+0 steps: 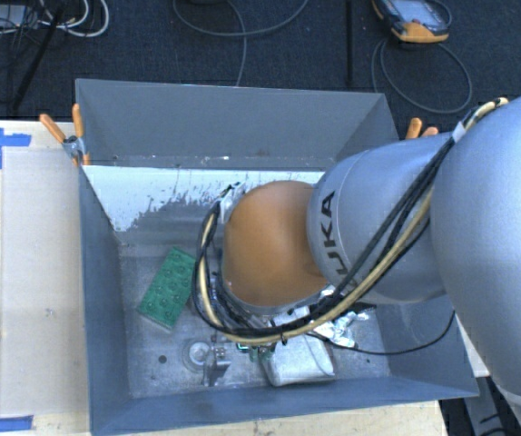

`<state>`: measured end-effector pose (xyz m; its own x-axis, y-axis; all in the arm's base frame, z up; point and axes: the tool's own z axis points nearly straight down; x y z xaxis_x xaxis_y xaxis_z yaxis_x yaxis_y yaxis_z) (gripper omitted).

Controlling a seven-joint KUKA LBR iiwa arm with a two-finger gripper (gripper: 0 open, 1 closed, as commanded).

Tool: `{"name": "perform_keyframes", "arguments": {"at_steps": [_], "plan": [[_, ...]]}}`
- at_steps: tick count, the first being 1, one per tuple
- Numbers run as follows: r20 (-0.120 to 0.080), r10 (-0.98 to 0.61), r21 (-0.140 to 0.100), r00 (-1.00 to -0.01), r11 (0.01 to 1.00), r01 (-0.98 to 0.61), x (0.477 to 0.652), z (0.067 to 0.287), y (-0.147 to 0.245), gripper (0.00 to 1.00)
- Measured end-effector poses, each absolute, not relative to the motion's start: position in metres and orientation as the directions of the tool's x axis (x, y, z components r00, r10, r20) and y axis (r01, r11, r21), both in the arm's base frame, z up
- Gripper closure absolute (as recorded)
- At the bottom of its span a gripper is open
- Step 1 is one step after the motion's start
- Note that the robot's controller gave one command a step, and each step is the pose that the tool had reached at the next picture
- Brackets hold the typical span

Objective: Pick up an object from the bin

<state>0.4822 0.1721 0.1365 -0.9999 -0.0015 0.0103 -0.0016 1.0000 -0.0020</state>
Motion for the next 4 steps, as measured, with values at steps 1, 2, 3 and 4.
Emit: {"name": "perform_keyframes", "arguments": {"at_steps": [1, 2, 3, 4], "plan": [[-0.001, -0.219, 0.001, -0.976, 0.976, -0.219, 0.502, 0.072, 0.148, 0.0], [-0.006, -0.136, -0.001, -0.991, 0.991, -0.136, 0.495, 0.072, 0.16, 0.0], [-0.005, -0.065, 0.006, -0.998, 0.998, -0.065, 0.497, 0.072, 0.149, 0.0], [-0.002, -0.065, 0.003, -0.998, 0.998, -0.065, 0.498, 0.073, 0.151, 0.0]]}}
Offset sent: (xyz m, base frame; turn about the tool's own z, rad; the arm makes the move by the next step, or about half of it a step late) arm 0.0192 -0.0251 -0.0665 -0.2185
